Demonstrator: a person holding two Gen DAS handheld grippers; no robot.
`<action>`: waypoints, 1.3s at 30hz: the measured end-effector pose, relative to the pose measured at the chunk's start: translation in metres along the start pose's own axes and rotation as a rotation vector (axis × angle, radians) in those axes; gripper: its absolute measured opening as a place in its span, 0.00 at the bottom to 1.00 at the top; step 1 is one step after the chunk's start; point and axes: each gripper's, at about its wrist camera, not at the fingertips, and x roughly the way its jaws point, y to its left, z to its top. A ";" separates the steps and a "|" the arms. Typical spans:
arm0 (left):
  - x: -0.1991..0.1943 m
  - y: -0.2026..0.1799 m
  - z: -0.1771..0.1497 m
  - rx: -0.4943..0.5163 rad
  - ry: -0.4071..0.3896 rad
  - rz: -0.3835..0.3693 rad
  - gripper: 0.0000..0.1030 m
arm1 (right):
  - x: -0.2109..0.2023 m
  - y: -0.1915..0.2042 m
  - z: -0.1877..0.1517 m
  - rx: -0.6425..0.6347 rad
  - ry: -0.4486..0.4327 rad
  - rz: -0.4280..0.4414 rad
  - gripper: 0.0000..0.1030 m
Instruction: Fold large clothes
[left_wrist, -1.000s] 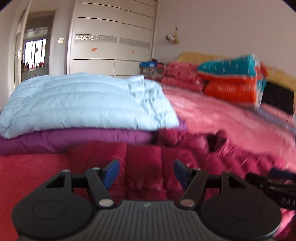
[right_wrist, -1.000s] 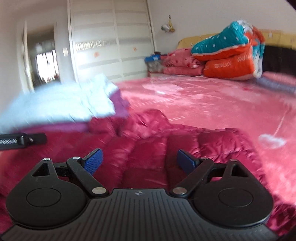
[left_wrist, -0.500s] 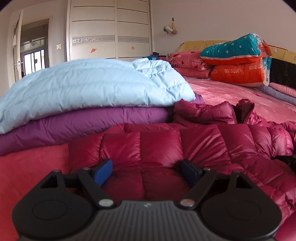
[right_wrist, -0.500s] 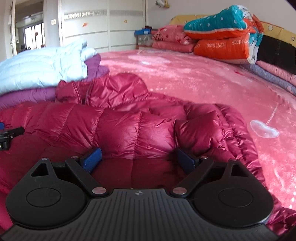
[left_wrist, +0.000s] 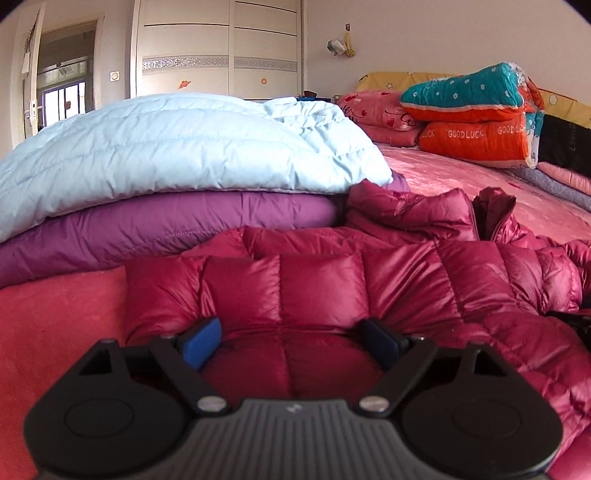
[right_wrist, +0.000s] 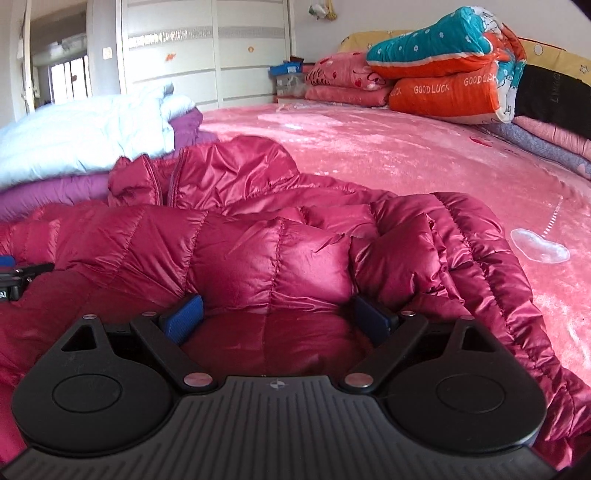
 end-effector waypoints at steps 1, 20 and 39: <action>-0.003 0.001 0.002 -0.006 0.003 -0.002 0.85 | -0.009 -0.003 -0.003 0.012 -0.012 0.009 1.00; -0.211 0.073 -0.009 -0.002 0.107 -0.027 0.93 | -0.165 -0.014 -0.049 0.064 -0.089 -0.027 1.00; -0.298 0.091 -0.073 -0.137 0.312 -0.182 0.93 | -0.253 -0.057 -0.083 0.245 -0.072 -0.142 1.00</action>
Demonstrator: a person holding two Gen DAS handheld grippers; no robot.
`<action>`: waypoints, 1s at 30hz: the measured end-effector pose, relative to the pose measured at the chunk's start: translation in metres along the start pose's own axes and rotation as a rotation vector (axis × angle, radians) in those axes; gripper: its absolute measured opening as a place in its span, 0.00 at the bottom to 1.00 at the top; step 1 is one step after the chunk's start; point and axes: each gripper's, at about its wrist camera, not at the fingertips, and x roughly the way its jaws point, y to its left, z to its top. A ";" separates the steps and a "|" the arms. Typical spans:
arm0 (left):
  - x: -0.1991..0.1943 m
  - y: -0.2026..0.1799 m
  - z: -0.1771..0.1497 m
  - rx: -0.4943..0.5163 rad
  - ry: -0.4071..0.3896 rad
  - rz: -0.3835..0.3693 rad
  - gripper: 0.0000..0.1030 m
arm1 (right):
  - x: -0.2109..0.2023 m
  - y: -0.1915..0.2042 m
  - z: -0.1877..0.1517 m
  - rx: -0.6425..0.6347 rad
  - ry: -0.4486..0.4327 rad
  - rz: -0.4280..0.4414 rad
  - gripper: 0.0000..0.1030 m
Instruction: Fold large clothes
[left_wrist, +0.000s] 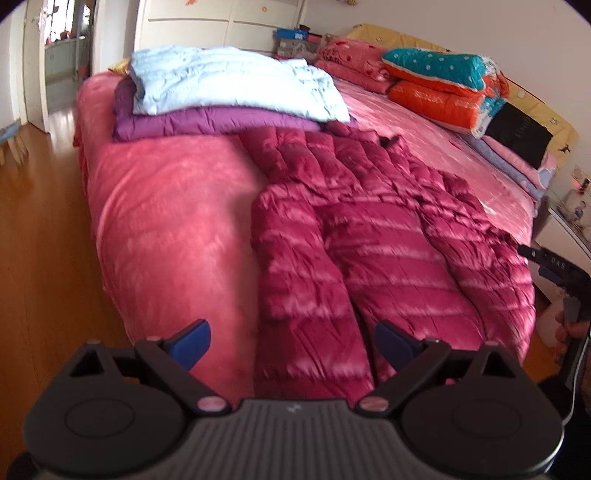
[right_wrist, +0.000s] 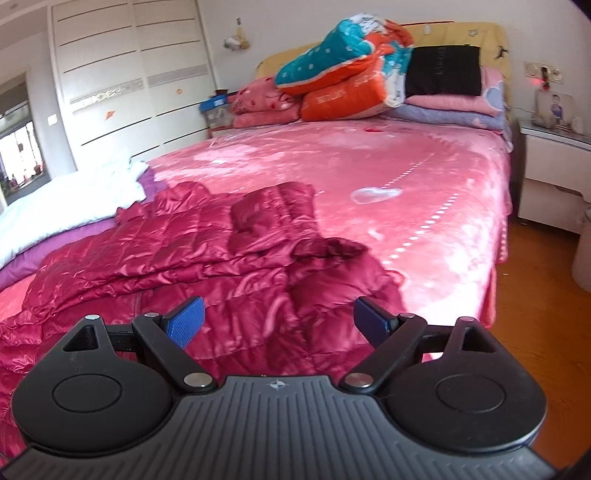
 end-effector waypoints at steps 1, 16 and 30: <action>0.000 -0.001 -0.003 0.000 0.010 -0.007 0.93 | -0.005 -0.003 0.000 0.007 -0.004 -0.005 1.00; 0.010 -0.019 -0.040 0.040 0.165 -0.060 0.93 | -0.039 -0.069 -0.002 0.215 0.046 -0.023 1.00; 0.033 -0.017 -0.050 0.008 0.264 -0.038 0.93 | -0.015 -0.152 -0.039 0.142 0.379 0.119 1.00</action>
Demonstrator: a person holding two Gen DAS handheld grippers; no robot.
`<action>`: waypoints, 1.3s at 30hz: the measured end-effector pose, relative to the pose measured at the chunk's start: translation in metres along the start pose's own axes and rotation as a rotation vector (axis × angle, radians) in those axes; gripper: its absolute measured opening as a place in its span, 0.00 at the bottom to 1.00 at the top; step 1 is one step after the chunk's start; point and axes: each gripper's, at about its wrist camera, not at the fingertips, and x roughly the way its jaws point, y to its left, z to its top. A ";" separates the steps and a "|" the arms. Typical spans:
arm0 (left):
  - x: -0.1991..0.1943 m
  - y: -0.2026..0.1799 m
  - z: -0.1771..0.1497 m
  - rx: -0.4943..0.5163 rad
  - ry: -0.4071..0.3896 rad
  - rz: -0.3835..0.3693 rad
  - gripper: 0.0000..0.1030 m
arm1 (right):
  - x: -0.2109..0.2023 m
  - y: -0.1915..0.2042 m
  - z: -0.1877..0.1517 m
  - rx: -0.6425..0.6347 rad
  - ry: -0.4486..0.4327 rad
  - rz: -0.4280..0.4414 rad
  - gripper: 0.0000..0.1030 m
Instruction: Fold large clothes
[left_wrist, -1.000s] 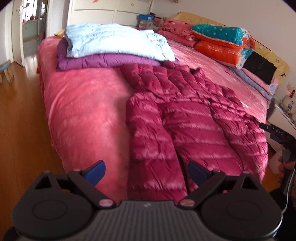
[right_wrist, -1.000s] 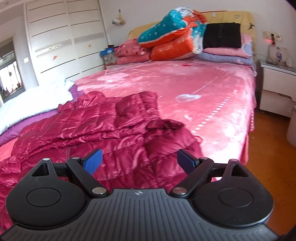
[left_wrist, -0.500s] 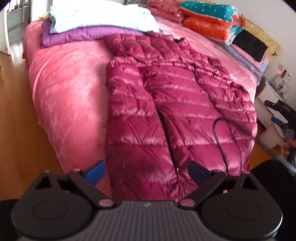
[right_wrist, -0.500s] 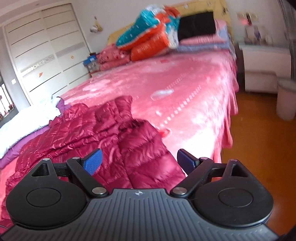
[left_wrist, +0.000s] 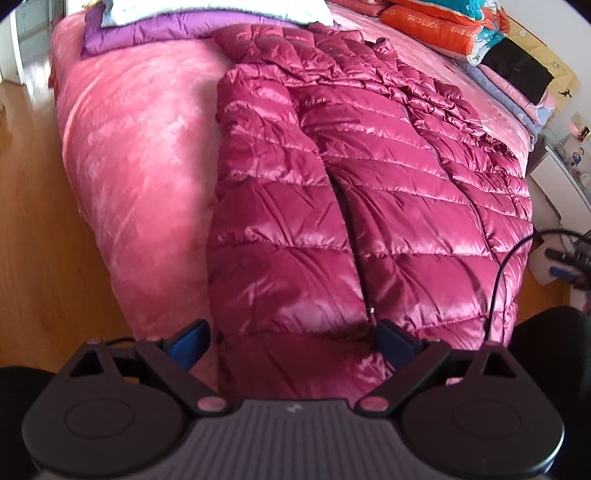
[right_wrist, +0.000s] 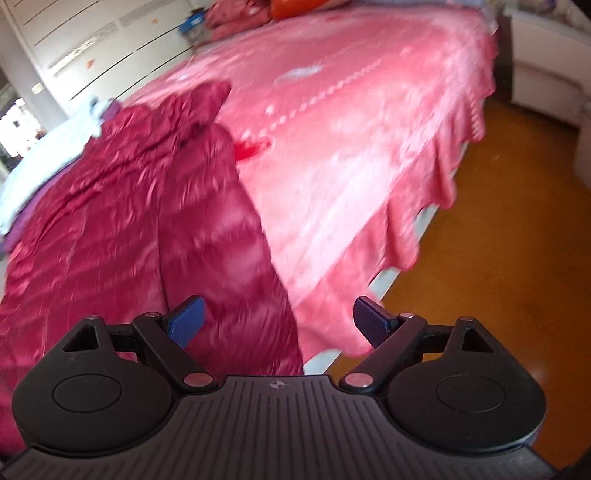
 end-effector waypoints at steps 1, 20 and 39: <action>0.002 -0.002 0.000 -0.001 0.008 -0.010 0.92 | 0.004 -0.004 -0.003 -0.004 0.016 0.027 1.00; 0.018 -0.017 -0.001 0.018 0.044 0.018 0.93 | 0.081 -0.030 -0.016 0.002 0.151 0.291 1.00; 0.008 -0.024 0.001 -0.014 -0.030 -0.110 0.20 | 0.066 0.009 -0.010 -0.159 0.137 0.235 0.19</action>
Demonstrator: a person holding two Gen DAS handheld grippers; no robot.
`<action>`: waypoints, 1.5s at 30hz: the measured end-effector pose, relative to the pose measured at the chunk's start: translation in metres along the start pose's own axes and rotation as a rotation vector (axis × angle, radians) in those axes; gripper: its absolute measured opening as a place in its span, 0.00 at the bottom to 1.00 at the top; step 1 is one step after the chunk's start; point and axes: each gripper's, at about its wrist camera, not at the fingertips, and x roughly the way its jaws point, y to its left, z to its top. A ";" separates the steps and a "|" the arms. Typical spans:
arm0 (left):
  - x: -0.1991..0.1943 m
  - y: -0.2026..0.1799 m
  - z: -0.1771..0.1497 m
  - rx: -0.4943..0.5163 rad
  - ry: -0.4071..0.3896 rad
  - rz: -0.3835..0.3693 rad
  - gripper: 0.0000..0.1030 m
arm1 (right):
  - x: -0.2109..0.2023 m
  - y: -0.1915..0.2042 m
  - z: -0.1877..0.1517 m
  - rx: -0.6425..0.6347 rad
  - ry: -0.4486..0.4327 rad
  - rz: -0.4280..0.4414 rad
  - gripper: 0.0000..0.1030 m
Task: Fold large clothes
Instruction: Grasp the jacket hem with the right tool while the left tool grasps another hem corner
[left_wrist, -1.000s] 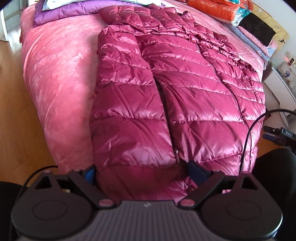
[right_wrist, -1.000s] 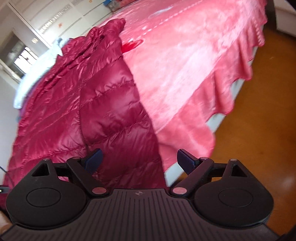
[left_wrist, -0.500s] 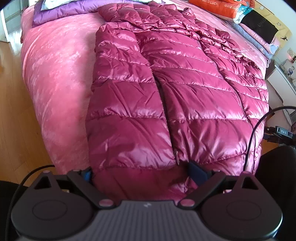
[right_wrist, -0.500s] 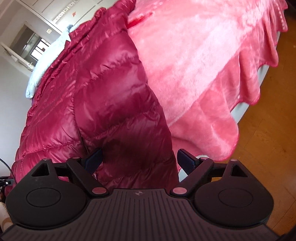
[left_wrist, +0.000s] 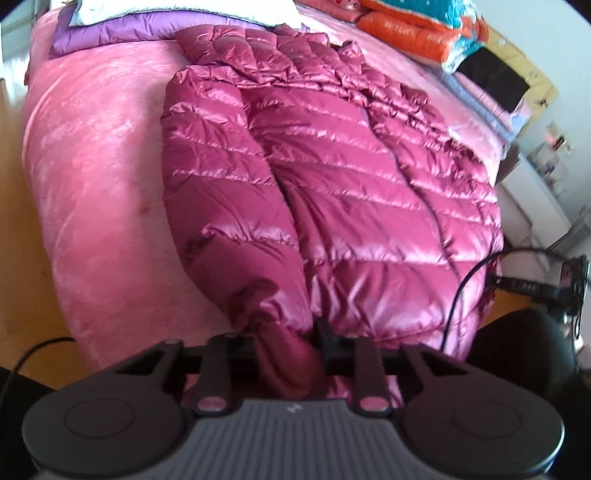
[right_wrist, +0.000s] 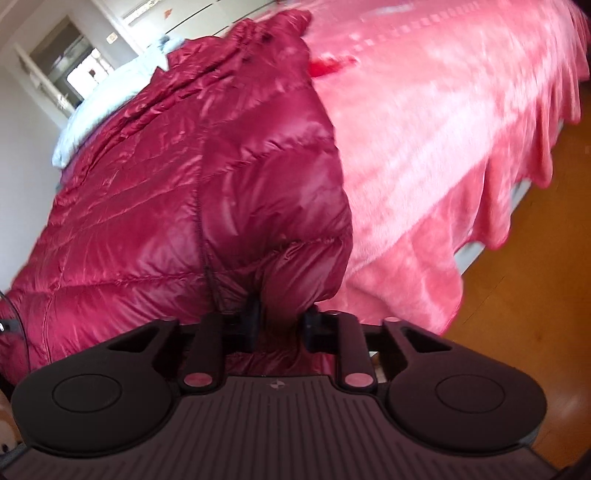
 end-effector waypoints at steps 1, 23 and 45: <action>0.000 0.000 0.001 -0.009 -0.003 -0.008 0.18 | -0.003 0.005 0.002 -0.020 -0.004 -0.011 0.18; -0.053 0.035 0.089 -0.439 -0.343 -0.416 0.10 | -0.048 0.050 0.111 0.331 -0.388 0.606 0.12; 0.062 0.096 0.254 -0.720 -0.469 -0.310 0.10 | 0.106 -0.014 0.208 0.851 -0.700 0.618 0.13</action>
